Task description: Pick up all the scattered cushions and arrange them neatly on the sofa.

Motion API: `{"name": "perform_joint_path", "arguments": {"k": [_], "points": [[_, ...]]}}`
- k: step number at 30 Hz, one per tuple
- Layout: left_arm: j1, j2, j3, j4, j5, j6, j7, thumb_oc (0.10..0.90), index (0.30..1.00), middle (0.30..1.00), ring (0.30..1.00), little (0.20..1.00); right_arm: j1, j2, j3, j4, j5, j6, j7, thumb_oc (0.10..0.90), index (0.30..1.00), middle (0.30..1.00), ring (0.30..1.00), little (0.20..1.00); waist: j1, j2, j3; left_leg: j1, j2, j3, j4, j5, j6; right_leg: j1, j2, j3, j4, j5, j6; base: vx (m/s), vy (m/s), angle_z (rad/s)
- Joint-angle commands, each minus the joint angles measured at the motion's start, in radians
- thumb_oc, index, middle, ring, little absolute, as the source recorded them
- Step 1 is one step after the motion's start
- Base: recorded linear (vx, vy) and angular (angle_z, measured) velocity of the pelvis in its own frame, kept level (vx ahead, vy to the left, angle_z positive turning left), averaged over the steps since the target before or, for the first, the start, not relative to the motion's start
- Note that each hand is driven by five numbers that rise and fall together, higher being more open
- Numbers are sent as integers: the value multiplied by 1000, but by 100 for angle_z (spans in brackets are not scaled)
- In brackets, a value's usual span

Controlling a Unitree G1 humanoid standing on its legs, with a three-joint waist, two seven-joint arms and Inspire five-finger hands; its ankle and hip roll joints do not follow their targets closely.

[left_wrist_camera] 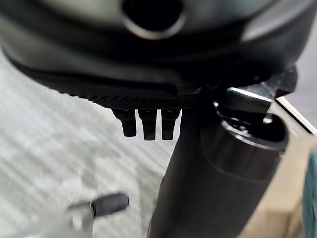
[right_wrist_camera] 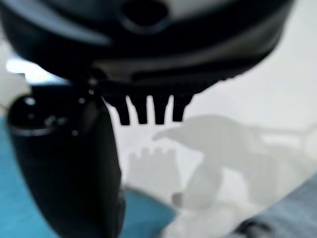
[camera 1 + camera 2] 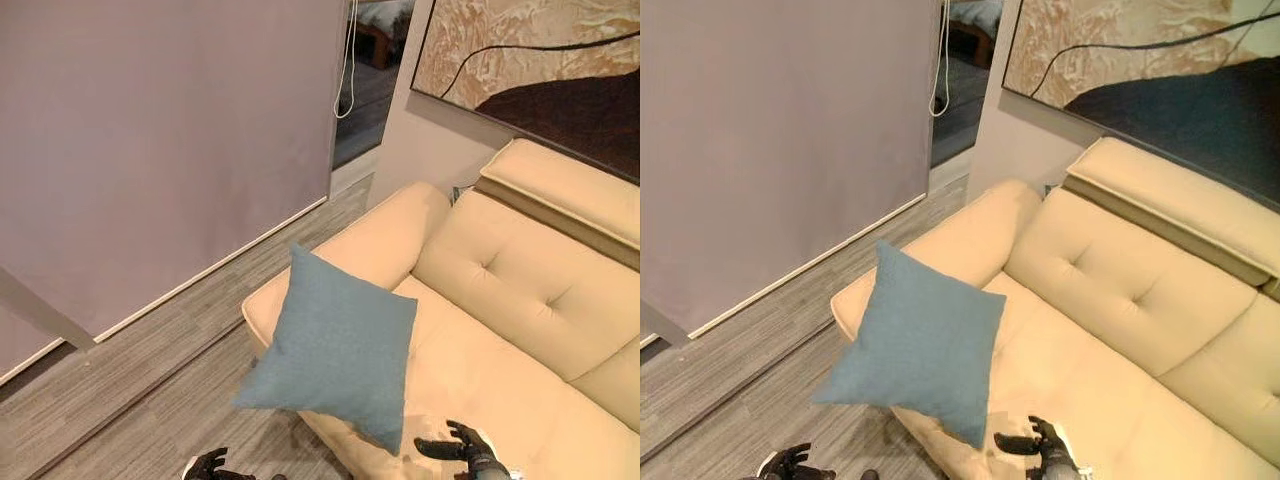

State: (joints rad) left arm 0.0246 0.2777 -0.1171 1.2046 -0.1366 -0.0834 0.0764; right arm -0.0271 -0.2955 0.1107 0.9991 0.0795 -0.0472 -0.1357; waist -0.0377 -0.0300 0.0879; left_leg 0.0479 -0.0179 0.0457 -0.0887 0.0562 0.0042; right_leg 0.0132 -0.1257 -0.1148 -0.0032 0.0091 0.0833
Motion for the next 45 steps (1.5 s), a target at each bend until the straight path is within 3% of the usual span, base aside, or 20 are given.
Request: {"name": "perform_joint_path", "arguments": {"k": [1,12,13,17,21,27,31,37,45], "points": [[0,36,19,16,19,-32,15,800,900,900,900,900,-123,-50,-3,-41,55,-61,-49,800,900,900,900,900,29,-13,-5,-10,15,27,18,-101,-20,-15,-16,15,8,0,71,-14,111,-42],[-12,44,45,-36,-44,-57,29,800,900,900,900,900,-169,-65,-10,-55,67,-66,-69,800,900,900,900,900,42,16,32,-55,6,31,13,-88,-18,-61,-44,-7,-11,23,82,-40,4,-9],[-27,55,77,-119,-126,-81,54,800,900,900,900,900,-187,-67,-13,-70,76,-71,-84,800,900,900,900,900,53,32,61,-95,4,25,16,-74,-20,-95,-51,-19,-14,33,81,-130,-15,3],[-37,63,96,-185,-177,-102,73,800,900,900,900,900,-199,-63,-15,-82,88,-75,-97,800,900,900,900,900,62,43,68,-125,5,19,14,-63,-21,-124,-54,-25,-19,42,81,-105,-9,12],[-88,75,129,-366,-317,-167,119,800,900,900,900,900,-243,-32,6,-128,125,-90,-119,800,900,900,900,900,84,64,84,-193,3,-3,1,-28,-30,-179,-61,-46,-37,59,77,-72,-11,12],[-124,59,127,-522,-398,-213,132,800,900,900,900,900,-284,-10,44,-166,126,-97,-135,800,900,900,900,900,95,73,97,-236,-2,-15,1,-14,-34,-215,-68,-55,-34,66,73,-47,4,7],[-154,43,111,-624,-440,-236,136,800,900,900,900,900,-306,3,74,-187,117,-99,-138,800,900,900,900,900,100,75,106,-250,-3,-20,1,-8,-38,-226,-73,-62,-31,66,71,-20,3,8],[-240,27,7,-796,-421,-258,130,800,900,900,900,900,-372,37,163,-213,84,-94,-137,800,900,900,900,900,99,67,126,-258,-2,-7,1,-9,-46,-234,-79,-56,-30,71,71,-9,-1,2],[-312,13,-100,-828,-360,-242,131,800,900,900,900,900,-413,52,224,-222,47,-83,-135,800,900,900,900,900,83,54,134,-271,1,16,7,-12,-44,-256,-81,-39,-35,83,73,0,6,-9]]}}
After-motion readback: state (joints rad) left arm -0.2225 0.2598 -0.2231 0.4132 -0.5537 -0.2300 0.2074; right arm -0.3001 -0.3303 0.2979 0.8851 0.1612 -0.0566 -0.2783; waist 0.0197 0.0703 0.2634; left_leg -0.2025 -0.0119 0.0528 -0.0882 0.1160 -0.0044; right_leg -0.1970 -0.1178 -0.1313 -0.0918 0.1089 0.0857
